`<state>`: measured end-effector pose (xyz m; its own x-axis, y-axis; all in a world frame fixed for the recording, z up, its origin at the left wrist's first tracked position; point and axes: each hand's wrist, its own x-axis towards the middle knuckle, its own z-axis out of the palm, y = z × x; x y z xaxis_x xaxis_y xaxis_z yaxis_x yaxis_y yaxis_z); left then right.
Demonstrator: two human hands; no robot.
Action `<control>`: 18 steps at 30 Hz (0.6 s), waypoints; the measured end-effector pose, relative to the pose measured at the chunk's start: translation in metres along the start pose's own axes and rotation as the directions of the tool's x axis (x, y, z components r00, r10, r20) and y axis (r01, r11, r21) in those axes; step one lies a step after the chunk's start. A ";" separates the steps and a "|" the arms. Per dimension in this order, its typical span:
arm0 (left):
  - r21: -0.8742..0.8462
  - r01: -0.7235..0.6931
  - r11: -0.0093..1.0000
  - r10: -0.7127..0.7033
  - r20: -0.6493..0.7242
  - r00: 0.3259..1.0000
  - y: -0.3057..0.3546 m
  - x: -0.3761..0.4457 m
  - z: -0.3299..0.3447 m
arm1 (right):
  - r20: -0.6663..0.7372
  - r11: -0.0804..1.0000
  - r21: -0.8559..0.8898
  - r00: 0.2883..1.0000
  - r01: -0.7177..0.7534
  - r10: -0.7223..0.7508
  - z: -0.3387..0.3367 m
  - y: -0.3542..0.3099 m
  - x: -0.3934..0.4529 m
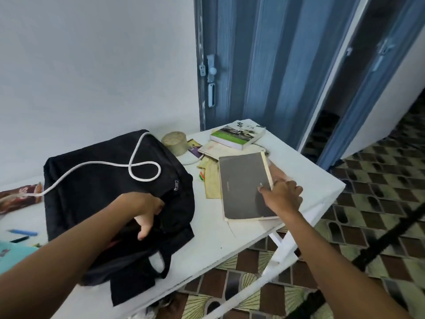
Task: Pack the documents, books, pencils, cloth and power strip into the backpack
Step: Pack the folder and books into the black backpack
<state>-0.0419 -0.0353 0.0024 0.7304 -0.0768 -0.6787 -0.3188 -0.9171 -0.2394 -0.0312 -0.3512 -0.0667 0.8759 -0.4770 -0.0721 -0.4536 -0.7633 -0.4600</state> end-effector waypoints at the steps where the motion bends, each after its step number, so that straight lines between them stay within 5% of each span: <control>1: 0.014 -0.002 1.000 0.002 0.018 1.000 0.002 0.002 -0.002 | 0.045 0.999 -0.015 0.999 -0.029 0.029 0.000 0.004 0.002; 7: -0.005 -0.036 0.999 0.036 0.050 0.998 0.003 0.004 -0.007 | 0.023 0.978 0.192 0.997 -0.077 0.074 -0.005 -0.007 0.004; 12: -0.101 -0.058 0.993 0.062 0.036 0.997 -0.008 0.008 -0.002 | 0.058 0.935 0.355 0.998 0.001 -0.024 -0.006 -0.015 0.002; 15: -0.132 -0.076 0.988 0.079 0.020 0.997 -0.013 0.010 0.001 | 0.035 0.954 0.295 0.997 0.059 -0.072 -0.011 -0.021 0.001; 18: -0.155 -0.090 0.984 0.094 0.016 0.995 -0.014 0.011 0.001 | -0.025 0.996 0.040 0.996 0.084 -0.083 -0.017 -0.036 -0.008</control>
<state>-0.0302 -0.0225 -0.0027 0.6873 -0.1562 -0.7094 -0.2862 -0.9559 -0.0667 -0.0251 -0.3274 -0.0346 0.9061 -0.4228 -0.0117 -0.3717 -0.7828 -0.4990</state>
